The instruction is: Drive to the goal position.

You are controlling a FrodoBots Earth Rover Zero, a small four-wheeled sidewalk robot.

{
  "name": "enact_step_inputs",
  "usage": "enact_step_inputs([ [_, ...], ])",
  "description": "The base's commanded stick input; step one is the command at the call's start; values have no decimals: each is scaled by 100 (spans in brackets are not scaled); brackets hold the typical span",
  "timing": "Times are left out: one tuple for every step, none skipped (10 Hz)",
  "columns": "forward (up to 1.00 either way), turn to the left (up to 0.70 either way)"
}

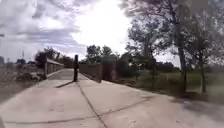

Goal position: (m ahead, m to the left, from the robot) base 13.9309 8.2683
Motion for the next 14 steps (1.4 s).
enact_step_inputs([
  [100, 8],
  [100, 40],
  [100, 40],
  [100, 40],
  [100, 40],
  [100, 40],
  [100, 40],
  [100, 40],
  [100, 40],
  [100, 0],
  [100, 0],
  [100, 0],
  [100, 0],
  [100, 0],
])
